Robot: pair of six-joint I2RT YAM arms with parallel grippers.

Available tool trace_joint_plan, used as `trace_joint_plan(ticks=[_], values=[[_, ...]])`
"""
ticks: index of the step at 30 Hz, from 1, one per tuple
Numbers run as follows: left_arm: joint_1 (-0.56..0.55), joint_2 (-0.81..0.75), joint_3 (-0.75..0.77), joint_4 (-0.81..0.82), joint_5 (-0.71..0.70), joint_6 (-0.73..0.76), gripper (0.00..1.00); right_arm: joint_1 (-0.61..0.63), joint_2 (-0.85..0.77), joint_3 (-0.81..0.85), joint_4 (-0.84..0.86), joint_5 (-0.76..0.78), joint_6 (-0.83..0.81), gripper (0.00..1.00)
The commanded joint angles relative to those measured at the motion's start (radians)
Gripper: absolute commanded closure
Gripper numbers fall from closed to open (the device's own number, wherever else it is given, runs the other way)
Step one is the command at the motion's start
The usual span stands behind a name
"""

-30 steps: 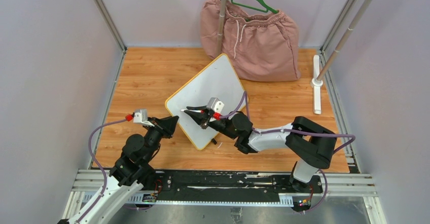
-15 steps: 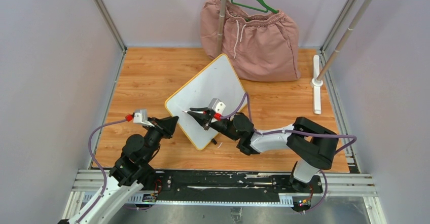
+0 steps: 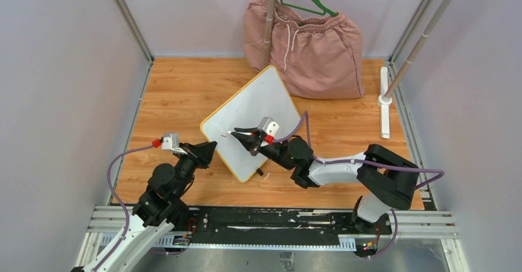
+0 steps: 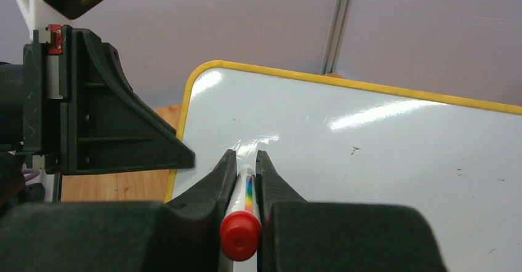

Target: Write a sentence on the whiteboard

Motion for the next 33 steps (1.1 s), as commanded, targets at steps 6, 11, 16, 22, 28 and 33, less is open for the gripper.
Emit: trace_joint_plan(ticks=[6,11,16,22,28,33], values=[[-0.002,-0.012,0.016,-0.043,-0.030,0.013,1.00,-0.039,0.010,0.058,0.001,-0.004,0.037,1.00],[-0.002,-0.012,0.015,-0.041,-0.028,0.011,1.00,-0.041,0.027,0.073,-0.009,-0.018,0.046,1.00],[-0.002,-0.010,0.013,-0.033,-0.025,0.008,1.00,-0.040,0.042,0.072,-0.015,-0.031,0.062,1.00],[-0.002,-0.009,0.016,-0.028,-0.025,0.011,1.00,-0.040,0.046,0.058,-0.025,-0.032,0.062,1.00],[-0.003,-0.003,0.021,-0.023,-0.025,0.014,1.00,-0.034,0.040,0.034,-0.023,-0.046,0.106,1.00],[-0.002,-0.006,0.020,-0.027,-0.026,0.015,1.00,-0.023,0.031,0.010,-0.022,-0.034,0.109,1.00]])
